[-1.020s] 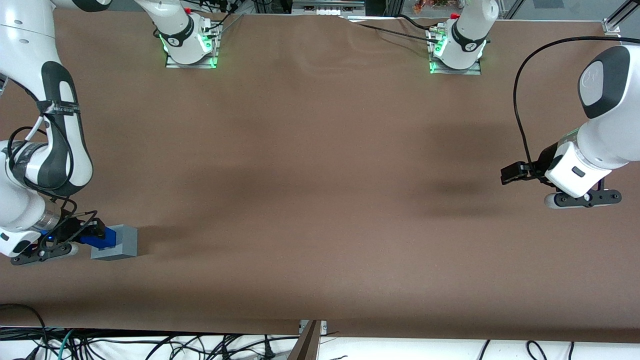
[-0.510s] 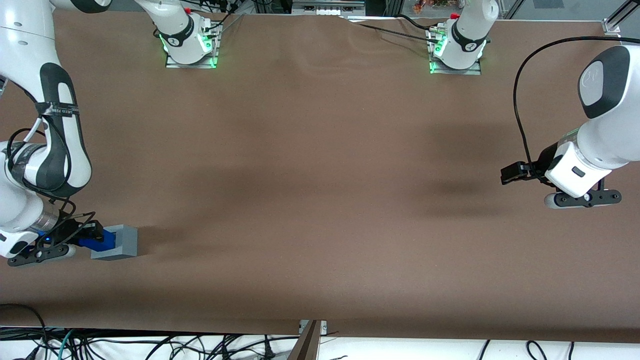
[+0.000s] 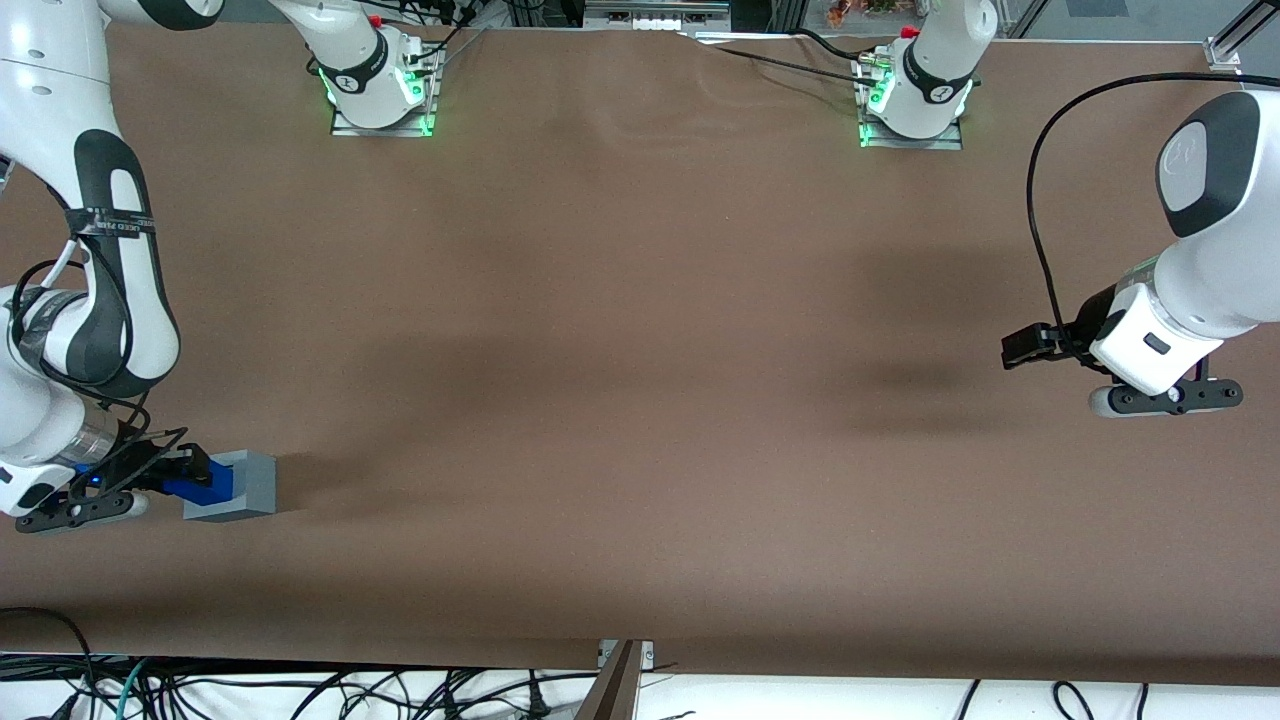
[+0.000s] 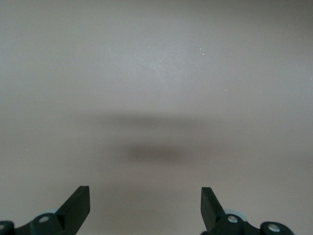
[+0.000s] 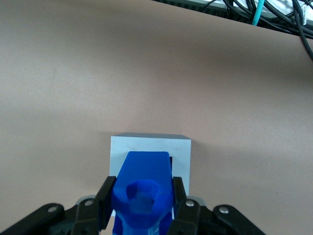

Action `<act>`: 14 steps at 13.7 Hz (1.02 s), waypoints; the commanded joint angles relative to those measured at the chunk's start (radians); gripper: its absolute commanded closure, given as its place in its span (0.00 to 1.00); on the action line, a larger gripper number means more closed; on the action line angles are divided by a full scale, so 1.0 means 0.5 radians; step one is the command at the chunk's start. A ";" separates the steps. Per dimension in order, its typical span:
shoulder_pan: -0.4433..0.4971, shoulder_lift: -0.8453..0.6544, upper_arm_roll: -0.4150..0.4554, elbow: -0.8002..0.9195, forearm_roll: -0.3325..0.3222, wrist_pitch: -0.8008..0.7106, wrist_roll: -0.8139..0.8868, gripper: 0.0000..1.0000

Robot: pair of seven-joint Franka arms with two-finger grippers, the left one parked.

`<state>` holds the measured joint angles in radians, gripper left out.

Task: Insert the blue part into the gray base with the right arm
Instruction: 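Open the right gripper and raise it off the seated block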

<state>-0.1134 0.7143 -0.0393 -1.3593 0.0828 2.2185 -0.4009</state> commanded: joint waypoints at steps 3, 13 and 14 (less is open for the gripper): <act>-0.016 0.090 0.026 0.028 0.052 -0.034 -0.030 0.59; -0.022 0.087 0.017 0.031 0.055 -0.191 -0.036 0.59; -0.022 0.087 0.017 0.031 0.052 -0.188 -0.036 0.57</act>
<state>-0.1159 0.7248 -0.0389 -1.3480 0.0860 2.1606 -0.4011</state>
